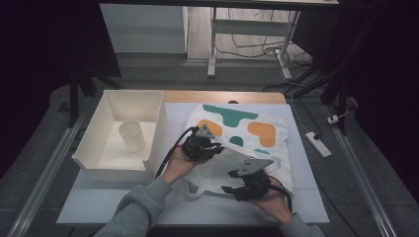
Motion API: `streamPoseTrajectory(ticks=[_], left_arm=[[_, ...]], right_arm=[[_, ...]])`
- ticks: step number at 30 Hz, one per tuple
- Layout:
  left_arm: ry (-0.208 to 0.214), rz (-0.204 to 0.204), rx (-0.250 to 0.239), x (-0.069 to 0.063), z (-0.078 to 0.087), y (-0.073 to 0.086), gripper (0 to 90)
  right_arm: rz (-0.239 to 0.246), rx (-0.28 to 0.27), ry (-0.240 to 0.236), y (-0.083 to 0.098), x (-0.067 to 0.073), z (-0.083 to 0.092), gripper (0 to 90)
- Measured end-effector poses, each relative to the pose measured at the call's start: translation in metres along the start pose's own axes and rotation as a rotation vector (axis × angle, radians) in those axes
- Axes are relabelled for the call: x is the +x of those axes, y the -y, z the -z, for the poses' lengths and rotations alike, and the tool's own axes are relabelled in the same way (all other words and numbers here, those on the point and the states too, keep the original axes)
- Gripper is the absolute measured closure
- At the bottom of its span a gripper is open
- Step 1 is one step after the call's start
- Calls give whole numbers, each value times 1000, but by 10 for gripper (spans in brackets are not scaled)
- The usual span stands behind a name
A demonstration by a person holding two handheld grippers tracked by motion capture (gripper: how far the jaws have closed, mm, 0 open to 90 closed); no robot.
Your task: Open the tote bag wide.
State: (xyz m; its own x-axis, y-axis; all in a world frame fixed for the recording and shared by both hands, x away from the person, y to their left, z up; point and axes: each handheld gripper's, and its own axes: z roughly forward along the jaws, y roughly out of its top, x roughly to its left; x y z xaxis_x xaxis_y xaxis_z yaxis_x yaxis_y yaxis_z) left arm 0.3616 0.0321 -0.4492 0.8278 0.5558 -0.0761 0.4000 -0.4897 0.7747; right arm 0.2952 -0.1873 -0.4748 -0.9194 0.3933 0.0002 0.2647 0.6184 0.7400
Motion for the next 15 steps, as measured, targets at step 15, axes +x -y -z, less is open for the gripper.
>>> streamPoseTrajectory(ticks=[15], left_arm=[[-1, 4, 1, 0, -1, 0, 790]], right_arm=[[50, 114, 0, 8, 6, -23, 376]])
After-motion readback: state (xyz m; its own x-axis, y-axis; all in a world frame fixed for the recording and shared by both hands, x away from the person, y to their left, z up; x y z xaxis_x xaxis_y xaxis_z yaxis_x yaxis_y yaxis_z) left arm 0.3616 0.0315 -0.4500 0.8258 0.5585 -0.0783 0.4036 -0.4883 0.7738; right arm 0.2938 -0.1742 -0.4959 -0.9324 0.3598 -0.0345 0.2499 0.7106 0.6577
